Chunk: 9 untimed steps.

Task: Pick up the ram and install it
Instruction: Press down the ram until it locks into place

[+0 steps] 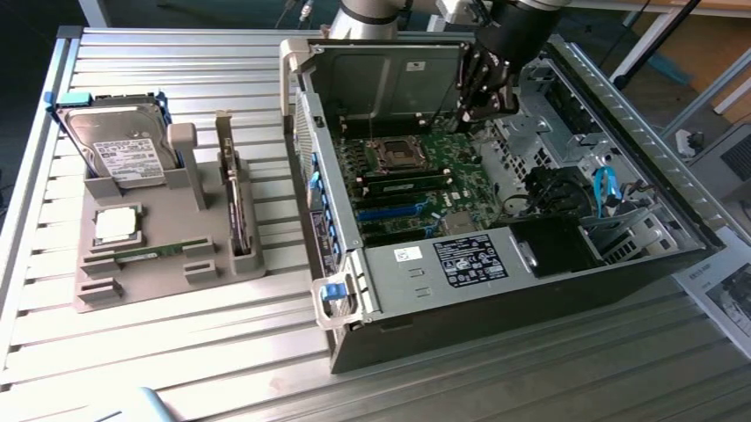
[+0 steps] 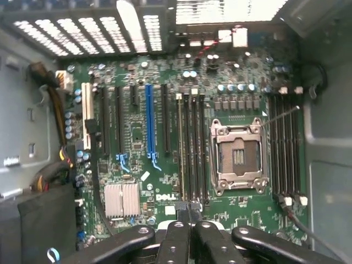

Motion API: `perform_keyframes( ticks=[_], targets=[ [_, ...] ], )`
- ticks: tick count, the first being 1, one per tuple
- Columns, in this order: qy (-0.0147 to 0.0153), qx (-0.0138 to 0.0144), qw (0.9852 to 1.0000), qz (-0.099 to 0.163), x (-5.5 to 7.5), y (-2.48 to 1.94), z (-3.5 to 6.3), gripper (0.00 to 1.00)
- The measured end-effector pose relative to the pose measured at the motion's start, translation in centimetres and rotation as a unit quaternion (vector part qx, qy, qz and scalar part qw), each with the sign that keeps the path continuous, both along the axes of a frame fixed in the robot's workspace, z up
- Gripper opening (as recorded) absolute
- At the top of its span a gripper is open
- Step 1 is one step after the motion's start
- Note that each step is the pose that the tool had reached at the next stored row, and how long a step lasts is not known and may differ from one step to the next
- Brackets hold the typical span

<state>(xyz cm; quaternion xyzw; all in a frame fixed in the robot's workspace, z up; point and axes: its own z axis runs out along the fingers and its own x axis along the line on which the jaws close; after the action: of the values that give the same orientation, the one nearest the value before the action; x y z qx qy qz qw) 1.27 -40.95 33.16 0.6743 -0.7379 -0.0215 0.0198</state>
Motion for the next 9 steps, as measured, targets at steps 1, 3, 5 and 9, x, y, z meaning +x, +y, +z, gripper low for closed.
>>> perform_keyframes(
  ticks=[1,3,5,9],
  targets=[
    [0.0,0.0,1.0,-0.01,0.0,0.0,0.0,0.1],
    [0.0,0.0,0.9995,-0.03,0.0,0.0,-0.01,0.1],
    [0.0,0.0,0.9988,-0.049,0.0,0.0,-0.02,0.1],
    [0.0,0.0,0.9957,-0.093,0.0,0.0,-0.03,0.1]
  ],
)
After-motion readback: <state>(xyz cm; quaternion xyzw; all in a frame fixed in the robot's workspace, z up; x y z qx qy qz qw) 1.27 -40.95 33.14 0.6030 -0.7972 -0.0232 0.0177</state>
